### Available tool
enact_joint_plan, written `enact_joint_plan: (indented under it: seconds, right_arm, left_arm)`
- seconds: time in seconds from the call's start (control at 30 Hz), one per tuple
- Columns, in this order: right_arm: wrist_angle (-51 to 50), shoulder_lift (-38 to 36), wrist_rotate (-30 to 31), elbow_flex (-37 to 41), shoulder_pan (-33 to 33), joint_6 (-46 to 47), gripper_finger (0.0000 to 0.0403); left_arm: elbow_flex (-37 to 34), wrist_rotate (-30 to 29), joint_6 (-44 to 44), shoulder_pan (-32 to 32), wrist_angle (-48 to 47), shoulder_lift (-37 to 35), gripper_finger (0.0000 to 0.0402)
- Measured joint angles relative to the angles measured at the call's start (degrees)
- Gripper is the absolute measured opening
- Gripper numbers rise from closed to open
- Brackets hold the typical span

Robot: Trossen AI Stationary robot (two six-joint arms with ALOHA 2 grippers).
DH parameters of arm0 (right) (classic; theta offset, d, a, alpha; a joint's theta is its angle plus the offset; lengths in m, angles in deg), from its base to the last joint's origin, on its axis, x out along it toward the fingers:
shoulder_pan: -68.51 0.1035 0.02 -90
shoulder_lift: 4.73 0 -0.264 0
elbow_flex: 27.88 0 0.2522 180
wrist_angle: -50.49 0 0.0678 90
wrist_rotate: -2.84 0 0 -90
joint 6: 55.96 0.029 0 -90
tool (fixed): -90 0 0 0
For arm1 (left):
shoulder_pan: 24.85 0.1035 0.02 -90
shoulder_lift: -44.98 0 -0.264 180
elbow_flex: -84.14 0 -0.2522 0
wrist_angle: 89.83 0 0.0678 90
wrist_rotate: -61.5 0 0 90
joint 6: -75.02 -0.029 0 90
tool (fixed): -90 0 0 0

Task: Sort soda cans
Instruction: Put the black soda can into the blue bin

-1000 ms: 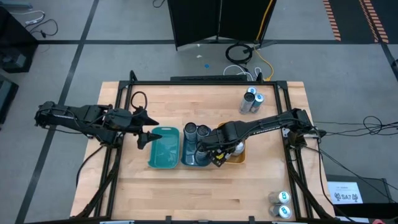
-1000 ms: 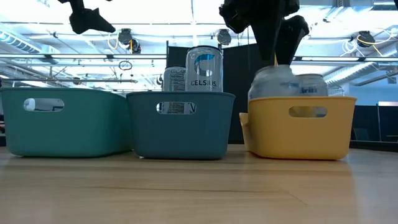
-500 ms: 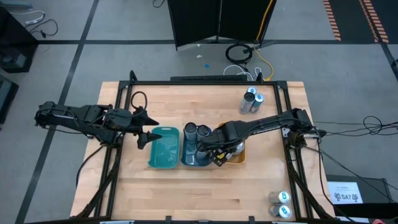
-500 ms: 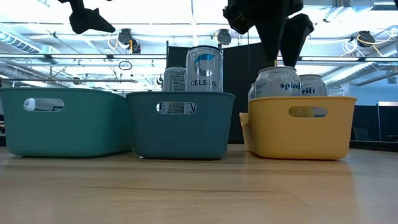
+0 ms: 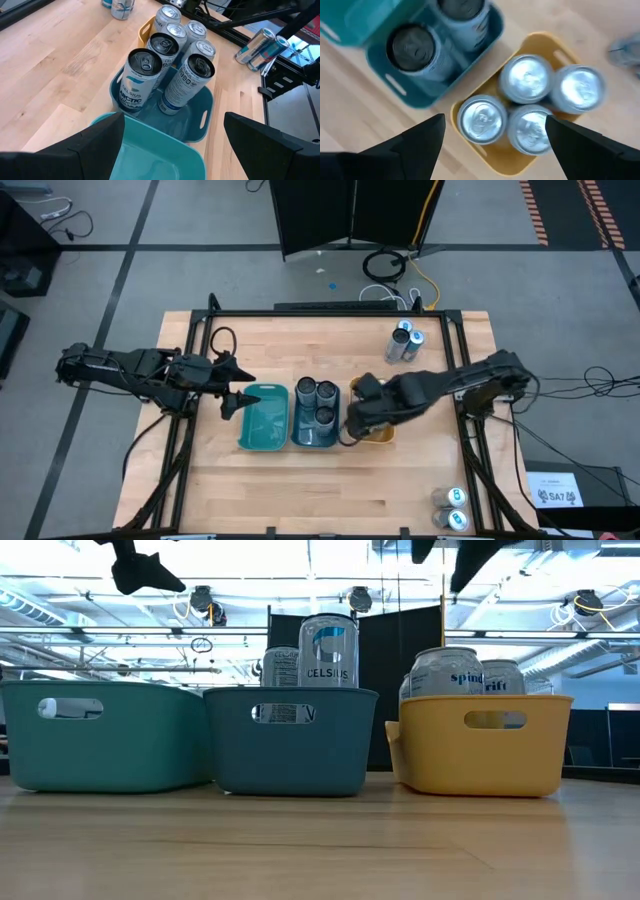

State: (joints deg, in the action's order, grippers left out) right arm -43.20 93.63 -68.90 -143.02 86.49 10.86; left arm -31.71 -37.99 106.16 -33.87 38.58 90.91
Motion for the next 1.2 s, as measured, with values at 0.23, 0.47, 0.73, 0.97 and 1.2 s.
enact_joint_plan:
  seconds: [0.23,0.47,0.73,0.97,1.2]
  right_arm:
    - [-9.1,-4.3,10.0,2.1,7.9,18.9,0.0336]
    - [-8.1,-14.8,10.0,18.7,8.7,31.3,0.0336]
    - [-0.8,-28.0,18.1,31.9,7.1,37.5,0.0336]
    - [-0.9,-33.8,26.1,34.9,2.2,35.9,0.0336]
    - [-9.3,-36.3,20.7,34.9,-10.1,29.4,0.0336]
  left_arm:
    - [0.0,0.0,0.0,0.0,0.0,0.0,0.0351]
    - [0.0,0.0,0.0,0.0,0.4,0.0,0.0351]
    - [0.0,-0.1,-0.2,0.0,2.9,0.1,0.0351]
    - [0.0,-6.5,-0.4,0.0,6.6,1.2,0.0351]
    - [0.0,-10.9,-0.5,0.0,6.5,2.7,0.0351]
